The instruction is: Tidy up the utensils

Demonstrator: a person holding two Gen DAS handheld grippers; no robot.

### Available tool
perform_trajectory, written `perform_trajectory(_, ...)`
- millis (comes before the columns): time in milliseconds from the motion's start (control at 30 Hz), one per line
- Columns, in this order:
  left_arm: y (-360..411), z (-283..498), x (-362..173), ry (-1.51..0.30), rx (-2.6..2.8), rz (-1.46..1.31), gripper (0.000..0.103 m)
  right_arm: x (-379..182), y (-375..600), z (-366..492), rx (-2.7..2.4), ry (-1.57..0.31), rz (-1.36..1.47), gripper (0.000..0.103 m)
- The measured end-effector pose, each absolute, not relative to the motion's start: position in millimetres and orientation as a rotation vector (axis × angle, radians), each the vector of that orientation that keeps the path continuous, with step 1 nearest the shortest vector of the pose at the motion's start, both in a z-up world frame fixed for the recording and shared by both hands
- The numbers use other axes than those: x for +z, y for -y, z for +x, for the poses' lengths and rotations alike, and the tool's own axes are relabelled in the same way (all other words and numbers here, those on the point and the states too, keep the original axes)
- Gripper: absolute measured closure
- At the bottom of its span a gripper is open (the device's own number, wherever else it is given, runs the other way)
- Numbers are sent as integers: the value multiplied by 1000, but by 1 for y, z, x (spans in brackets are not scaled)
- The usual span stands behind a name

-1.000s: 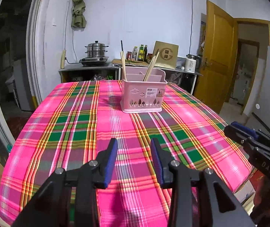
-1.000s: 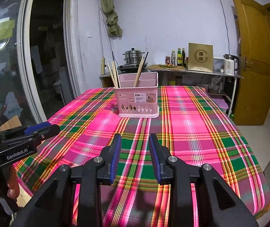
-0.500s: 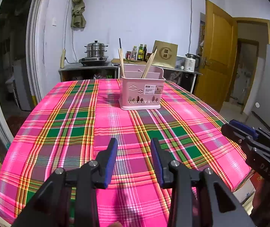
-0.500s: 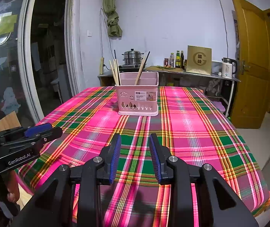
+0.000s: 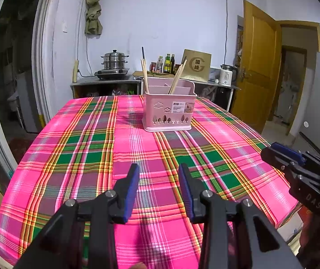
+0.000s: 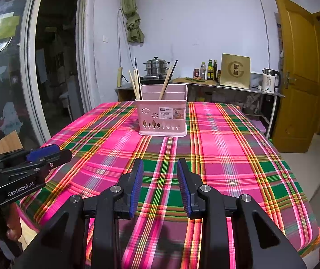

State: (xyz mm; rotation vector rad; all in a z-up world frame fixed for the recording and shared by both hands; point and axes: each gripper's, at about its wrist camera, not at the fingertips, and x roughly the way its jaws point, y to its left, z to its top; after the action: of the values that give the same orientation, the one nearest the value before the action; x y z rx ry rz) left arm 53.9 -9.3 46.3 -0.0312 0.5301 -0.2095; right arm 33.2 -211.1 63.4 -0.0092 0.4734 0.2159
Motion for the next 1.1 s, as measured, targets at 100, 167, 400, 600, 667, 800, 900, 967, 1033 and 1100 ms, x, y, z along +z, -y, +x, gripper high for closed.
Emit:
perform_trajectory(100, 9, 54, 46, -530, -208, -30, 65, 64, 211, 33, 216, -473, -11, 71)
perform_trajectory(167, 9, 54, 46, -530, -210, -31, 65, 64, 211, 33, 216, -473, -9, 71)
perform_trajectory(400, 11, 53, 48, -529, -208, -31, 65, 63, 211, 35, 215, -473, -11, 71)
perform_trajectory(600, 11, 53, 48, -531, -210, -33, 65, 64, 211, 34, 215, -473, -11, 71)
perform_trajectory(667, 12, 53, 48, -532, -212, -34, 65, 64, 211, 35, 215, -471, -10, 71)
perform_trajectory(800, 12, 53, 48, -532, -213, -35, 65, 63, 211, 36, 214, -471, -12, 71)
perform_trajectory(900, 13, 54, 48, -535, -210, -34, 65, 63, 211, 36, 215, -472, -11, 71)
perform_trajectory(967, 13, 53, 48, -533, -207, -32, 65, 63, 211, 36, 215, -474, -11, 71)
perform_trajectory(1033, 14, 54, 48, -535, -206, -31, 65, 63, 211, 36, 216, -474, -11, 71)
perform_trajectory(1100, 14, 54, 48, -538, -209, -33, 65, 63, 211, 36, 216, -474, -11, 71)
